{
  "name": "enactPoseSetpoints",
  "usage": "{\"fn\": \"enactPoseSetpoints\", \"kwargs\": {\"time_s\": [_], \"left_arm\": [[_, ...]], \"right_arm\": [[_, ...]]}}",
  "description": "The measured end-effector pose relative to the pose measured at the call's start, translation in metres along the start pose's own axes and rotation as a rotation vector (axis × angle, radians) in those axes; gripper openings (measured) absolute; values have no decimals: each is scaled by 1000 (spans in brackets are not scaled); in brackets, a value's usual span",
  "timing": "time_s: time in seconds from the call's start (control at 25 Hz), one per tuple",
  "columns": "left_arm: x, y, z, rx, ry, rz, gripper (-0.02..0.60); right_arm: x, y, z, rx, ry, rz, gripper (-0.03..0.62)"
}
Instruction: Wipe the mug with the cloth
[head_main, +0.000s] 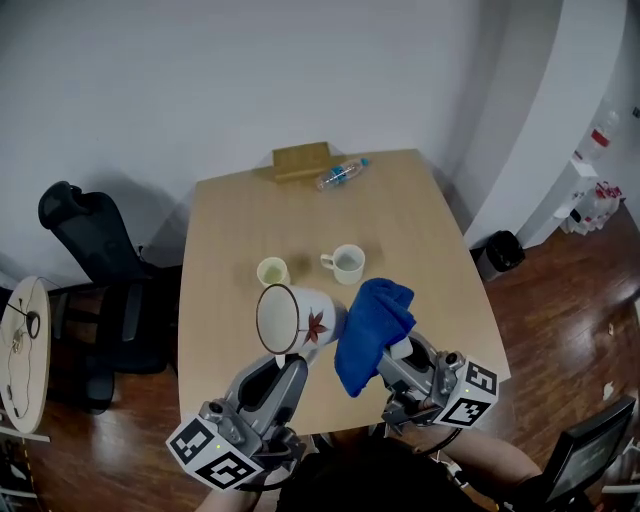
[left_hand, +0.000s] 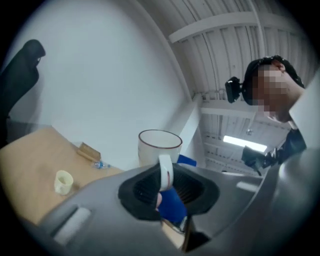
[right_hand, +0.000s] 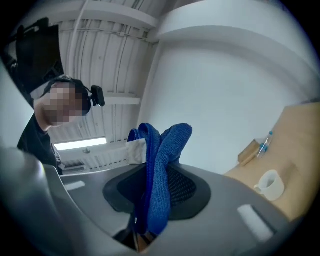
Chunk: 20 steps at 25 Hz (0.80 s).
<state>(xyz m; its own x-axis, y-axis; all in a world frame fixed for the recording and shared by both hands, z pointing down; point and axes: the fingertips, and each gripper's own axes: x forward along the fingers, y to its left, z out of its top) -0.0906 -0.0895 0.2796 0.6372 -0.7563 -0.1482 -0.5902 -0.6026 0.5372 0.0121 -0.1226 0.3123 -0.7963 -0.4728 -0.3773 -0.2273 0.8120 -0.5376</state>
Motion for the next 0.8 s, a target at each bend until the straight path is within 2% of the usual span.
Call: {"fn": "enactPoseSetpoints", "kwargs": {"time_s": [0.16, 0.28, 0.4, 0.6, 0.68, 0.8], "left_arm": [[1, -8, -6, -75, -39, -28, 66], [2, -21, -13, -80, -20, -77, 66], [4, -32, -18, -45, -2, -101, 66], [5, -29, -28, 32, 35, -53, 66], [3, -22, -33, 79, 61, -20, 66], [3, -12, -43, 193, 114, 54, 66]], "right_arm": [[-3, -3, 12, -76, -63, -113, 109], [-2, -15, 21, -7, -98, -133, 109], [-1, -29, 13, 169, -122, -129, 109], [1, -41, -26, 644, -194, -82, 109], [-1, -43, -46, 757, -178, -86, 109], [-3, -39, -72, 849, -121, -83, 107]]}}
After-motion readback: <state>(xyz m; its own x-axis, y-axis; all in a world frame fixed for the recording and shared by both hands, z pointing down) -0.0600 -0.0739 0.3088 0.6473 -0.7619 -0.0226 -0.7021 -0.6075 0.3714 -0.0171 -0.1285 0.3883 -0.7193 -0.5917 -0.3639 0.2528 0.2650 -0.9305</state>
